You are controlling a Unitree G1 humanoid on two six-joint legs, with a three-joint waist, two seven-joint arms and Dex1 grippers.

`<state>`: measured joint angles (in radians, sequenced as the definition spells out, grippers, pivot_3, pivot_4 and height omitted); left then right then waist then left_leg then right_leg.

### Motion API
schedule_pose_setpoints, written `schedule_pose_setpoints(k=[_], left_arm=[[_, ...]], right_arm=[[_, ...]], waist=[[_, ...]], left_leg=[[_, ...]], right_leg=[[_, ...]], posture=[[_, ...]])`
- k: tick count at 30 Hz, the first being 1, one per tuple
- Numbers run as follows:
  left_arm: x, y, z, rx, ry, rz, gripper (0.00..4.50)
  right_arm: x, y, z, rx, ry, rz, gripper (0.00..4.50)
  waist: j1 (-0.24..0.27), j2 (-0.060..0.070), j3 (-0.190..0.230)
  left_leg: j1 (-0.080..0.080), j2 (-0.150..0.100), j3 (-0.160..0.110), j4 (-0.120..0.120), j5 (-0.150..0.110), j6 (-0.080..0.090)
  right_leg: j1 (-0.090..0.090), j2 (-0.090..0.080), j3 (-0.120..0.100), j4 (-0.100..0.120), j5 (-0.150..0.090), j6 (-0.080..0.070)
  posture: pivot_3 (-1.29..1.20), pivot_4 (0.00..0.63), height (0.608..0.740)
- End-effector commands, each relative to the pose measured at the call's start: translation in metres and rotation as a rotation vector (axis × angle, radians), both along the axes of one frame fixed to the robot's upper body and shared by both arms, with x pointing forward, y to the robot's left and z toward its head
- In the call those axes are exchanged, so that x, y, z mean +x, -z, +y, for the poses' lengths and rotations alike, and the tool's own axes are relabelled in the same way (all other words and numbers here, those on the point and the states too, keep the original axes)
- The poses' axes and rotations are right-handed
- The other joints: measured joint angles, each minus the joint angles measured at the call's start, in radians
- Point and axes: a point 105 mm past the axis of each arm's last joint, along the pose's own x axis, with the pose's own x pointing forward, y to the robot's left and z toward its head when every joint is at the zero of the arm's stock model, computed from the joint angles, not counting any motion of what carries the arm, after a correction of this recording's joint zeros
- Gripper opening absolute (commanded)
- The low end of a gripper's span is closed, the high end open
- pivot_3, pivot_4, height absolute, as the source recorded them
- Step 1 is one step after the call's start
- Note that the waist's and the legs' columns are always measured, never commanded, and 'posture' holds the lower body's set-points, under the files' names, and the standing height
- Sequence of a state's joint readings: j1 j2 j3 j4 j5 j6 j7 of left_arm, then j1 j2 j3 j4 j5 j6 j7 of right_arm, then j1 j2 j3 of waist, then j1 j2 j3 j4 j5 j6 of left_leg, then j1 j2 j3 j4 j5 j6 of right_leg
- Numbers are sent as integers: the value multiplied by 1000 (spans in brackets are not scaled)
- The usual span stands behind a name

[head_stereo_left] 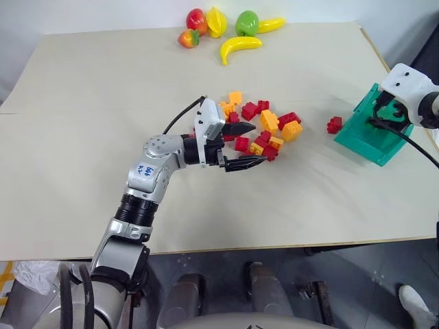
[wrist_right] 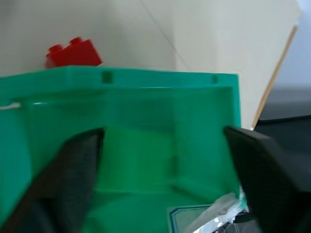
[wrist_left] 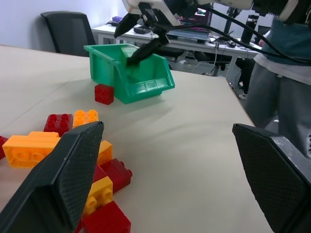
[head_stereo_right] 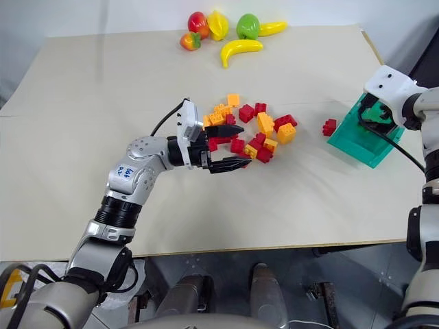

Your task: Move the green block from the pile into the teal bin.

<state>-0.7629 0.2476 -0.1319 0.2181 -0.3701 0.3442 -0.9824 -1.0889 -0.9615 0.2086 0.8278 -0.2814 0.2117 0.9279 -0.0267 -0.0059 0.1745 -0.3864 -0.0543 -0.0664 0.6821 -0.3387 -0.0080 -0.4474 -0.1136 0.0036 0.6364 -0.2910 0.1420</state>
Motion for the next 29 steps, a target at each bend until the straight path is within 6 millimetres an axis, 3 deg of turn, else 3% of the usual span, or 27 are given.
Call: schedule_pose_setpoints(k=[1,5,9,12,14,16,22,29], left_arm=[[4,-12,8,-35,-23,3,4500],[8,-15,30,-39,-73,19,4500],[11,-15,64,-34,-164,25,4500],[10,-12,107,-37,-290,4,4500],[3,0,133,-10,-326,57,4500],[-9,11,152,45,-344,43,4500],[-30,30,199,94,-465,97,4500],[-47,33,231,60,-599,122,4500]], right_arm=[[-6,-25,5,28,-37,-63,4445],[-11,-29,16,120,-64,-65,4445],[-25,-16,38,243,-156,-4,4445],[-50,14,83,387,-389,126,4445],[-72,34,113,451,-551,199,4445],[-85,42,130,513,-663,182,4445],[-100,68,135,570,-780,185,4445],[-89,67,132,626,-786,78,4445]], waist=[[0,0,0],[1,0,0],[3,0,0],[3,0,0],[0,0,0],[-4,0,0],[19,0,0],[25,0,0]], left_leg=[[0,0,0,0,0,0],[0,0,0,0,0,0],[0,0,-1,1,0,0],[0,1,-2,0,0,0],[0,6,-3,1,0,0],[0,7,-3,1,0,0],[1,3,-3,3,1,1],[1,4,-3,3,1,1]], right_leg=[[0,0,0,0,0,0],[0,0,0,0,0,0],[0,0,0,0,0,0],[1,0,-1,0,0,0],[1,0,-2,-1,0,0],[1,1,-1,0,0,0],[3,-2,1,-2,1,2],[3,-2,1,-5,2,2]], posture=[[0,150,740],[0,150,740],[0,150,740],[0,150,740],[0,150,740],[0,150,740],[0,150,740],[0,150,740]])
